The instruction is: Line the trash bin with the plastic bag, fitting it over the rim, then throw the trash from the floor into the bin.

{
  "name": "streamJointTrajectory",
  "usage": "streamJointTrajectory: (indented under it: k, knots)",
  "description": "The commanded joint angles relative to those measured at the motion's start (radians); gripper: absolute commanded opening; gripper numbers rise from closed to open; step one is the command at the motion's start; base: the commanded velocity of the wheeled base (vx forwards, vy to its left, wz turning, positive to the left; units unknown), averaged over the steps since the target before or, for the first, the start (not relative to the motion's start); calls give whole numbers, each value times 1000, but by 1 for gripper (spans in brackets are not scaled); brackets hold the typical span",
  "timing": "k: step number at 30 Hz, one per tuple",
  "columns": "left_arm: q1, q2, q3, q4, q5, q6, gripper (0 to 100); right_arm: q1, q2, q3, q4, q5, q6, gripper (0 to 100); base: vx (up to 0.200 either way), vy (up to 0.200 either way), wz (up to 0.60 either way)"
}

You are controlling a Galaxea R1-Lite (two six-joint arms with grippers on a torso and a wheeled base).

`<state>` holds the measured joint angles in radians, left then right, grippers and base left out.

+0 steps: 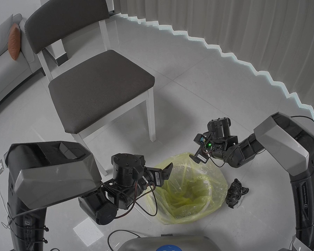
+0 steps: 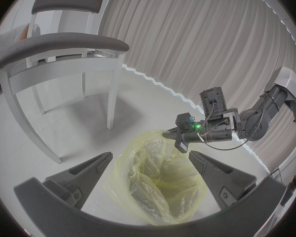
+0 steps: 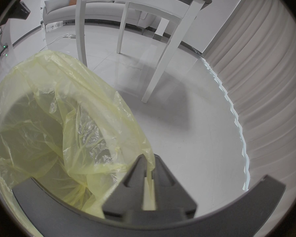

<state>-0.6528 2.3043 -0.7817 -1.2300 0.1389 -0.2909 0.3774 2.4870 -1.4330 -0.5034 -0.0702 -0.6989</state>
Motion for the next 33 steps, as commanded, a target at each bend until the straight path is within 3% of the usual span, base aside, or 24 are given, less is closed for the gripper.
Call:
streamJointTrajectory:
  k: [1,11,33]
  knots:
    - [12,4,-19,6,2,-2,100,-15,-65,25,2,0,6,100,0,0,0]
    - [16,18,-50,41,2,-2,100,-34,-80,74,5,13,27,100,0,0,0]
    - [25,44,-44,27,5,-2,100,3,99,-41,0,1,30,100,0,0,0]
